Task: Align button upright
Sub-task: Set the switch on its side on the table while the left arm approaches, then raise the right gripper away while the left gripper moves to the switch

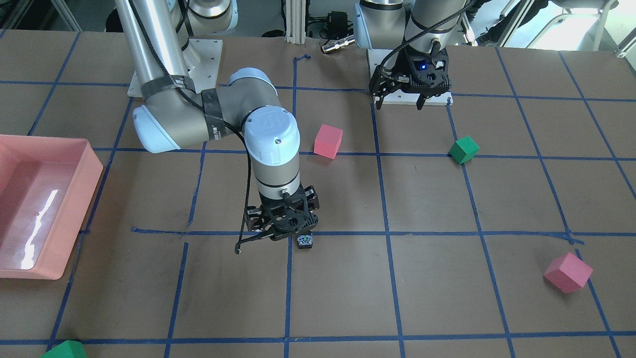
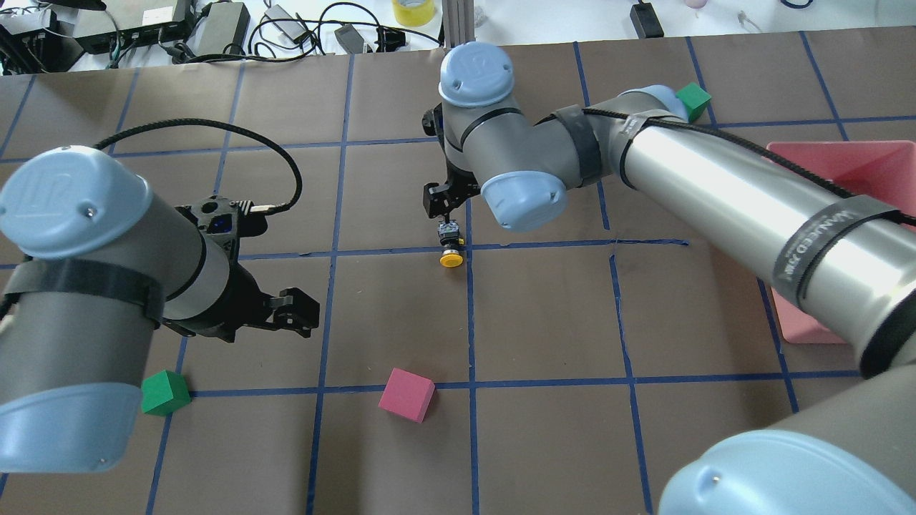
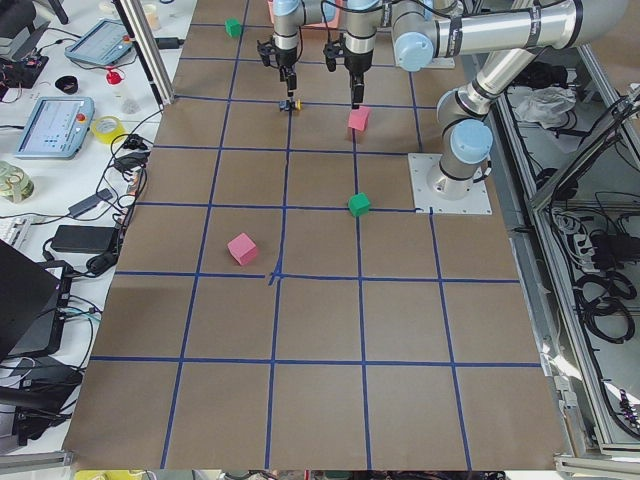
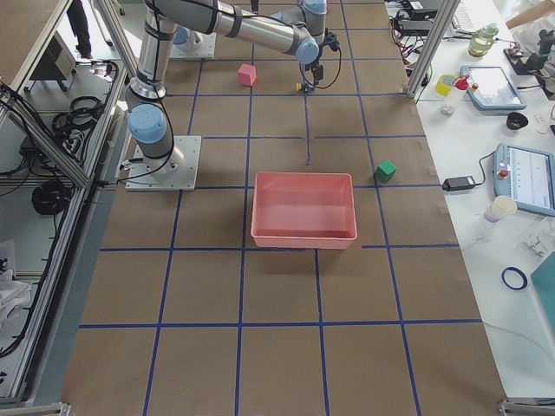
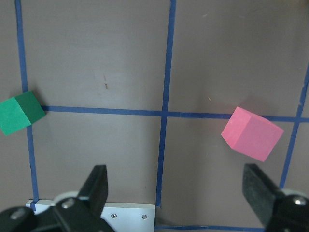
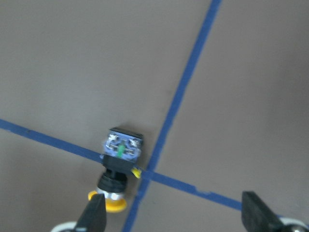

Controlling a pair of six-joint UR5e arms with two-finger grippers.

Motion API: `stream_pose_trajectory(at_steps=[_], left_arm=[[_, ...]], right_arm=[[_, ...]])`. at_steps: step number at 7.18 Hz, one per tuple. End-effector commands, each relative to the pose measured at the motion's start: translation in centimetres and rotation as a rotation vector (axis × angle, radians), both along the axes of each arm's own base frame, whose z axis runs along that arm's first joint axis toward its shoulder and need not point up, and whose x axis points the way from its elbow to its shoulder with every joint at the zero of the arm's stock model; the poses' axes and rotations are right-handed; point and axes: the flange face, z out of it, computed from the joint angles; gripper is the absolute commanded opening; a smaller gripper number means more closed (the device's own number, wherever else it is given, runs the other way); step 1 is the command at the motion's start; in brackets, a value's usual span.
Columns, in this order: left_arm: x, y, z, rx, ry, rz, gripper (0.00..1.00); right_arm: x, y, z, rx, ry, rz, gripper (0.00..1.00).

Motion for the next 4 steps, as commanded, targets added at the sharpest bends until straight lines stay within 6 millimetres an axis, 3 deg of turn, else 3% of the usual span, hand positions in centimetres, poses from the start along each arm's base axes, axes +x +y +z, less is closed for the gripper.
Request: stream_pose_trajectory(at_steps=[1, 2, 3, 4], left_arm=[[-2.2, 1.4, -3.6, -0.029, 0.003, -0.064, 1.00], [-3.4, 1.6, -4.5, -0.065, 0.010, -0.090, 1.00], [-4.5, 1.5, -5.2, -0.099, 0.026, -0.058, 1.00], [-6.1, 1.3, -5.7, -0.141, 0.038, -0.076, 1.00]], right_arm=[[-10.4, 0.0, 8.7, 0.022, 0.008, -0.121, 1.00], [-13.0, 2.2, 12.9, 0.034, 0.011, -0.160, 1.00], [-13.9, 4.5, 17.6, -0.033, 0.012, -0.171, 1.00], [-14.3, 7.0, 20.6, -0.051, 0.014, -0.171, 1.00]])
